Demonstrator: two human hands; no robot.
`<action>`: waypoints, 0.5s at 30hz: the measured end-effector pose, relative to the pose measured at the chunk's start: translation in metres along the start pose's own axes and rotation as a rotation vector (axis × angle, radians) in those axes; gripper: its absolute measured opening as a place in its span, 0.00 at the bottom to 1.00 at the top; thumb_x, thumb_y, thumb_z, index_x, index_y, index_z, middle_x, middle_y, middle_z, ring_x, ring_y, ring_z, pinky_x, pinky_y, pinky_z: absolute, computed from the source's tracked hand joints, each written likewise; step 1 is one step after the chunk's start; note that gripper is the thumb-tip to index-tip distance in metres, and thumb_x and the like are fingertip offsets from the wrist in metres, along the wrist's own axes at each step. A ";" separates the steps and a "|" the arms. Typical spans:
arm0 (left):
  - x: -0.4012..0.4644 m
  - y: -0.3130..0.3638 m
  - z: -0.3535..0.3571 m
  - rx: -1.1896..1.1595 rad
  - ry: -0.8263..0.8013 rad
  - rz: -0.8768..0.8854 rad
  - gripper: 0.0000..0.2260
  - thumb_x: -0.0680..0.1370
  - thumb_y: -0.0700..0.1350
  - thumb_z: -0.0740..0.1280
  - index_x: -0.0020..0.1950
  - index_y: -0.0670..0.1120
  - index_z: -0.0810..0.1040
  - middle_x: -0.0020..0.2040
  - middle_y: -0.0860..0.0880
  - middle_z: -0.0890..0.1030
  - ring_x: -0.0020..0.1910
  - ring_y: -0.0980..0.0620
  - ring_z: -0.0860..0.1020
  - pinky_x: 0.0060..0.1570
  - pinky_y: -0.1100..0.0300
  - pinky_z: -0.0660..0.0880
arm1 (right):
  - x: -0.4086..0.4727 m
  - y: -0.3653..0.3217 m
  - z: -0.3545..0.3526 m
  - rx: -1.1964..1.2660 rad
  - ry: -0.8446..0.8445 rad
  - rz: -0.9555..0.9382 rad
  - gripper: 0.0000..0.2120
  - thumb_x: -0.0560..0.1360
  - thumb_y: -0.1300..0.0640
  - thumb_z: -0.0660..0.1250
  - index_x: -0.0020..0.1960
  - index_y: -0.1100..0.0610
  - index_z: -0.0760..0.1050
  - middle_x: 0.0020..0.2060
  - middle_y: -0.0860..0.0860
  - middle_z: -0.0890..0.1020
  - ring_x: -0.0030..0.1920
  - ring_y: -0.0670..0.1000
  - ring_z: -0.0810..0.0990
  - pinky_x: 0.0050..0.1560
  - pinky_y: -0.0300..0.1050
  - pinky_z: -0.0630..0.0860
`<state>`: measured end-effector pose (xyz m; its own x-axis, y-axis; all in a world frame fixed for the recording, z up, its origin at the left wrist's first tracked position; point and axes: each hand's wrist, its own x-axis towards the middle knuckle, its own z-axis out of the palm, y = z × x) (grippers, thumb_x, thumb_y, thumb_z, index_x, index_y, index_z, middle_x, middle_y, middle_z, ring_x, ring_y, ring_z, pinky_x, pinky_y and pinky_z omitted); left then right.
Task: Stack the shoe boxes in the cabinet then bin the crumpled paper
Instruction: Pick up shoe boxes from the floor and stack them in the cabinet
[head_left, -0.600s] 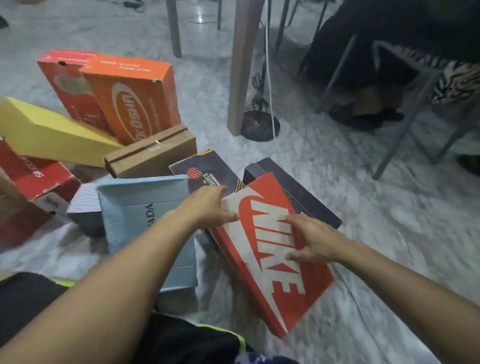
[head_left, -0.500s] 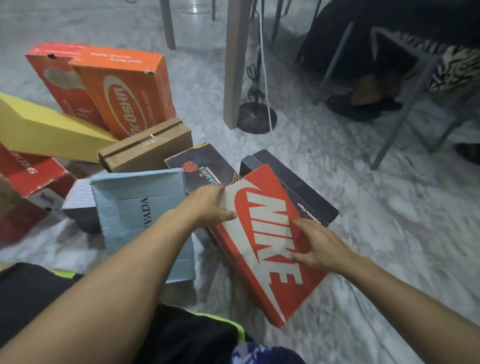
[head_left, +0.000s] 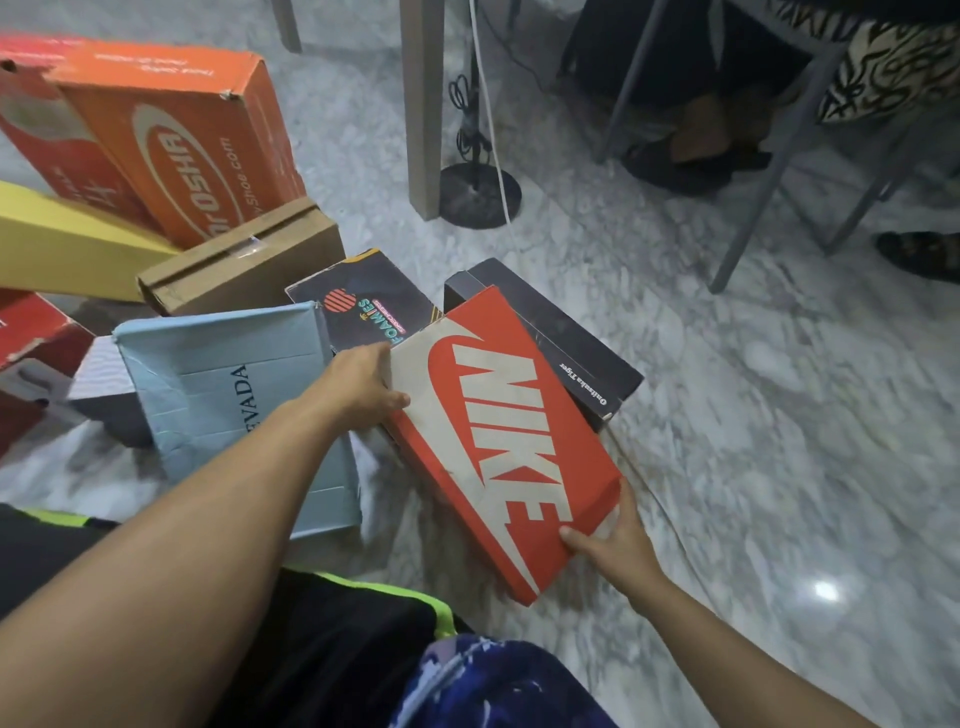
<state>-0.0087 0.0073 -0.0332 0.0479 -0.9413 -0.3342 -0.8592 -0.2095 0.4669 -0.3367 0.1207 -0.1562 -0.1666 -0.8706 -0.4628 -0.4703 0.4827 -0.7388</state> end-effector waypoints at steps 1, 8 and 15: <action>-0.001 0.000 0.000 -0.016 -0.002 -0.008 0.14 0.71 0.46 0.73 0.54 0.46 0.76 0.51 0.46 0.80 0.48 0.46 0.74 0.44 0.58 0.68 | -0.002 0.001 0.003 0.113 -0.047 0.036 0.51 0.66 0.53 0.80 0.76 0.39 0.49 0.67 0.46 0.72 0.65 0.54 0.74 0.57 0.57 0.77; -0.010 0.010 -0.025 -0.099 -0.008 0.007 0.16 0.70 0.45 0.74 0.55 0.47 0.78 0.49 0.46 0.82 0.49 0.45 0.79 0.47 0.55 0.76 | -0.018 -0.014 0.025 0.392 -0.077 0.087 0.54 0.69 0.62 0.78 0.77 0.34 0.45 0.64 0.51 0.77 0.57 0.54 0.81 0.41 0.57 0.84; -0.036 0.025 -0.083 -0.190 0.162 0.092 0.19 0.69 0.47 0.76 0.58 0.47 0.78 0.49 0.47 0.82 0.49 0.47 0.81 0.52 0.50 0.78 | -0.040 -0.055 0.024 0.390 0.088 -0.117 0.56 0.60 0.46 0.81 0.76 0.35 0.48 0.71 0.49 0.70 0.63 0.53 0.77 0.57 0.63 0.79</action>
<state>0.0100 0.0139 0.0583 0.0684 -0.9856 -0.1546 -0.7536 -0.1526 0.6394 -0.2831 0.1316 -0.1088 -0.2133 -0.9183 -0.3335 -0.1298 0.3650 -0.9219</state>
